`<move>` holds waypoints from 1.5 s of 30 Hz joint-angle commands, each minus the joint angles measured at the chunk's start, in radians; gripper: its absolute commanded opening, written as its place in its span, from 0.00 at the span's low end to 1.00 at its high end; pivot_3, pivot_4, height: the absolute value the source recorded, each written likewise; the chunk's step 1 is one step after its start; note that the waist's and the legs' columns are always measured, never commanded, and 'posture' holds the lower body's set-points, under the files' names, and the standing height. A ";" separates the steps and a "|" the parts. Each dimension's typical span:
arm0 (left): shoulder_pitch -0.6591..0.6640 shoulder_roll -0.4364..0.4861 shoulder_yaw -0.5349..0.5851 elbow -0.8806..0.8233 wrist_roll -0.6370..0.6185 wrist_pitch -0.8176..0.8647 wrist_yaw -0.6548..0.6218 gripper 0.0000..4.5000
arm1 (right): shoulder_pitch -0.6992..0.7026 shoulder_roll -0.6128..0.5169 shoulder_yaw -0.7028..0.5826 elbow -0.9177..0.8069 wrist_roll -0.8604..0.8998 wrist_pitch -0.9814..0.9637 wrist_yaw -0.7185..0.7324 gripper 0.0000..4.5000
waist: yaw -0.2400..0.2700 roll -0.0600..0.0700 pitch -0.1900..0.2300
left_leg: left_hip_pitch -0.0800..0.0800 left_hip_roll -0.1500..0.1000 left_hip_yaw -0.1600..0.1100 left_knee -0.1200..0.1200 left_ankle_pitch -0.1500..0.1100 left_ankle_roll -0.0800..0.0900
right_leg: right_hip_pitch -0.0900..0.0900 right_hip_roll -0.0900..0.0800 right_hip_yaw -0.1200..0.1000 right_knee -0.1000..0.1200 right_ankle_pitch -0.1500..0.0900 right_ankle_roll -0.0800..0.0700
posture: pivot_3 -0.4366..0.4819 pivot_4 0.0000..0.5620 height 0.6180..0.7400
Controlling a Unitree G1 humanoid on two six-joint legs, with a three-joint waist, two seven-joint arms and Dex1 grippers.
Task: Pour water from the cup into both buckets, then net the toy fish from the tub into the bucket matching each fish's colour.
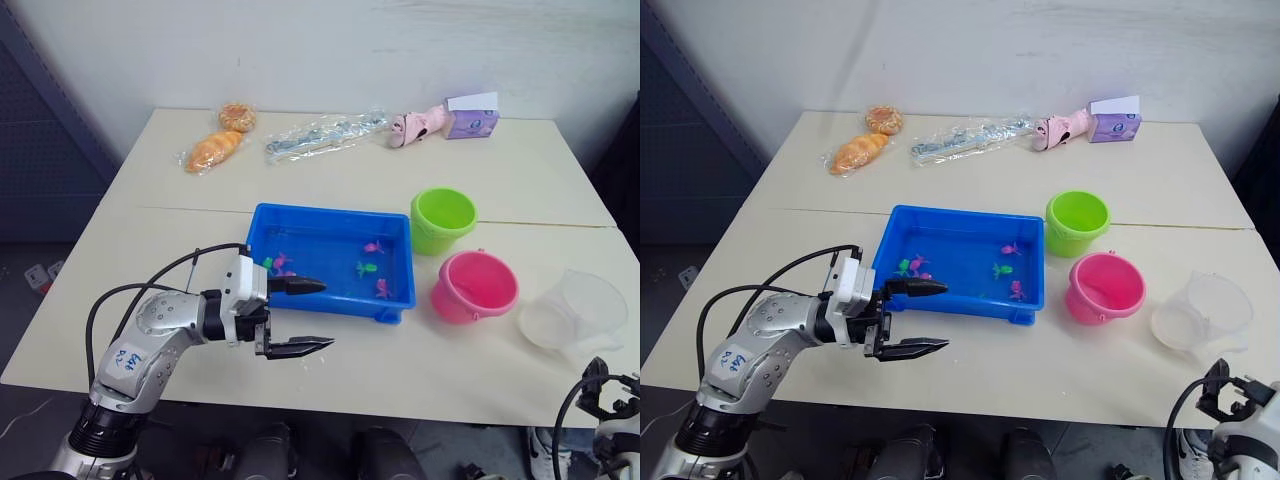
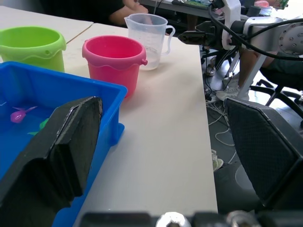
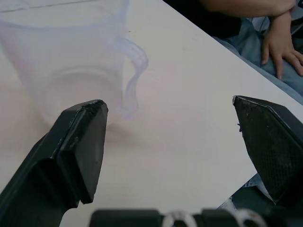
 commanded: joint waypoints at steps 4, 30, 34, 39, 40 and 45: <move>-0.002 -0.007 0.015 -0.028 0.008 -0.027 0.017 0.98 | -0.057 -0.064 -0.049 0.099 0.026 -0.012 0.048 1.00 | 0.000 0.000 0.000 | 0.000 0.000 0.000 0.000 0.000 0.000 | 0.000 0.000 0.000 0.001 0.000 0.000 | 0.48 0.27 1.00; -0.024 -0.031 0.005 0.017 0.057 -0.089 0.021 0.98 | -0.287 -0.162 -0.104 0.442 0.038 -0.132 0.113 1.00 | -0.001 0.000 0.000 | 0.000 0.000 0.001 0.002 0.001 0.000 | 0.000 0.000 0.001 0.003 0.000 0.000 | 0.48 0.27 1.00; -0.026 -0.034 0.007 0.022 0.064 -0.093 0.021 0.98 | -0.319 -0.184 -0.102 0.514 0.042 -0.166 0.141 1.00 | -0.001 0.000 0.000 | 0.001 0.000 0.001 0.002 0.001 0.000 | 0.000 0.000 0.001 0.004 0.000 0.000 | 0.48 0.27 1.00; -0.021 -0.032 0.009 0.022 0.070 -0.098 0.018 0.98 | -0.361 -0.211 -0.099 0.589 0.044 -0.205 0.172 1.00 | -0.003 0.001 0.000 | 0.001 0.000 0.001 0.002 0.001 0.001 | 0.000 0.000 0.001 0.004 0.000 0.000 | 0.48 0.27 1.00; -0.020 -0.032 0.008 0.020 0.071 -0.098 0.020 0.98 | -0.370 -0.218 -0.099 0.605 0.046 -0.214 0.182 1.00 | -0.003 0.001 0.000 | 0.001 0.000 0.001 0.003 0.001 0.001 | 0.000 0.000 0.001 0.004 0.000 0.000 | 0.48 0.27 1.00; -0.015 -0.035 0.003 0.012 0.076 -0.099 0.023 1.00 | -0.391 -0.240 -0.093 0.654 0.038 -0.260 0.215 0.86 | -0.005 0.000 0.000 | 0.001 0.000 0.001 0.003 0.001 0.001 | 0.000 0.000 0.001 0.005 0.000 0.000 | 0.48 0.27 1.00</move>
